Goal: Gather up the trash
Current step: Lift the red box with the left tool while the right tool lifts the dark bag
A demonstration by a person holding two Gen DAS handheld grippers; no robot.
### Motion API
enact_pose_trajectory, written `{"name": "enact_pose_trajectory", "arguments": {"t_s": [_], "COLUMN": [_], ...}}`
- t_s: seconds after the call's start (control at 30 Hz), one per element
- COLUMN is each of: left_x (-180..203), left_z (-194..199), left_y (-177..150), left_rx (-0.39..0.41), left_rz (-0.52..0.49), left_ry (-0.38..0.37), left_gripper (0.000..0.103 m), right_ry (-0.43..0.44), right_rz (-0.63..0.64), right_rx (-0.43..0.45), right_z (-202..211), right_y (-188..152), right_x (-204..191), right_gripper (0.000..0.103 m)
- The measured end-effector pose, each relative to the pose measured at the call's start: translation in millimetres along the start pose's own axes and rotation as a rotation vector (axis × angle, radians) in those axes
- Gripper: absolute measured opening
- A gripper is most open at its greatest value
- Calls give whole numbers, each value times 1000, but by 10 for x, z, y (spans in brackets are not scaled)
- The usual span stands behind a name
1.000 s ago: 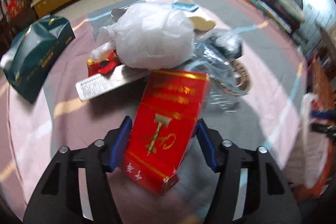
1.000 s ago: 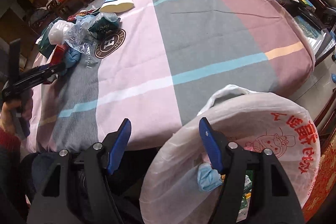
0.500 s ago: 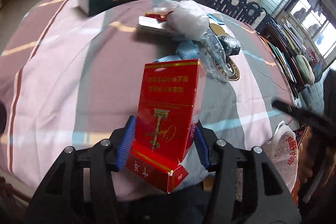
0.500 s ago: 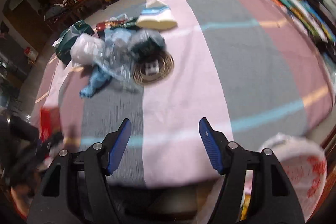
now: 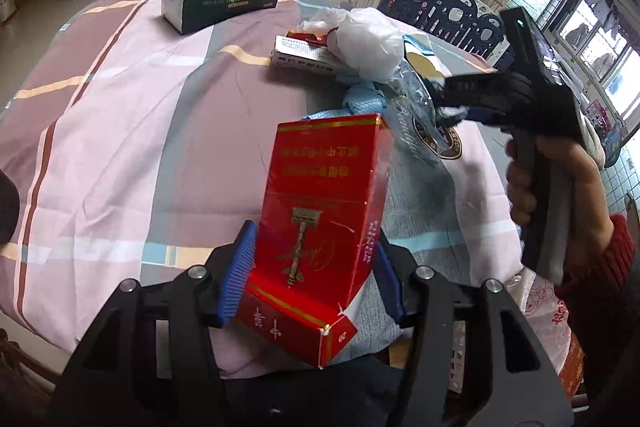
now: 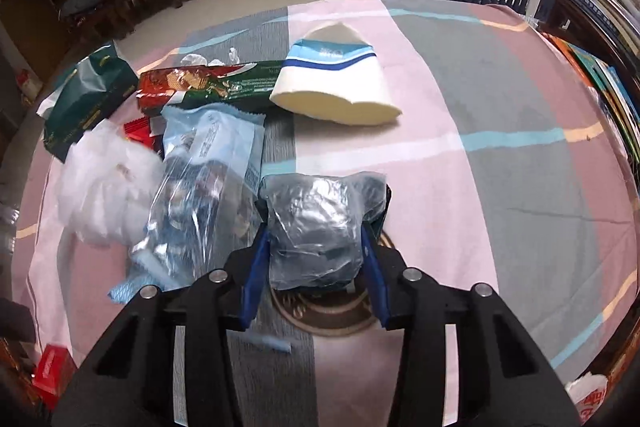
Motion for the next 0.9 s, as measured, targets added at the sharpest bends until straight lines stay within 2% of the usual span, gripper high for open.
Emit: {"name": "enact_pose_trajectory", "arguments": {"t_s": [0.23, 0.37, 0.53, 0.6, 0.67, 0.9], "left_x": [-2, -24, -46, -77, -114, -138], "left_z": [43, 27, 7, 4, 1, -23], "left_y": [38, 36, 13, 18, 24, -4], "left_rx": [32, 25, 8, 8, 7, -8], "left_rz": [-22, -21, -21, -8, 18, 38], "left_ry": [68, 90, 118, 126, 119, 112], "left_gripper": [56, 56, 57, 58, 65, 69], "right_ry": [52, 69, 49, 81, 101, 104], "right_rz": [69, 68, 77, 49, 28, -6], "right_rx": [52, 50, 33, 30, 34, 23], "right_z": [742, 969, 928, 929, 964, 972], "right_y": [-585, -901, -996, -990, -985, -1010], "right_x": [93, 111, 118, 104, 91, 128], "right_gripper": [43, 43, 47, 54, 66, 67]}}
Point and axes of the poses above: each gripper's, at about its wrist camera, not at the fingertips, and z roughly against the way its jaws point, x to its right, y to its top, the point moved 8 cm from there along -z, roughly the way its jaws point, and after that the axes turned 6 degrees about x, right-handed, at the moved point
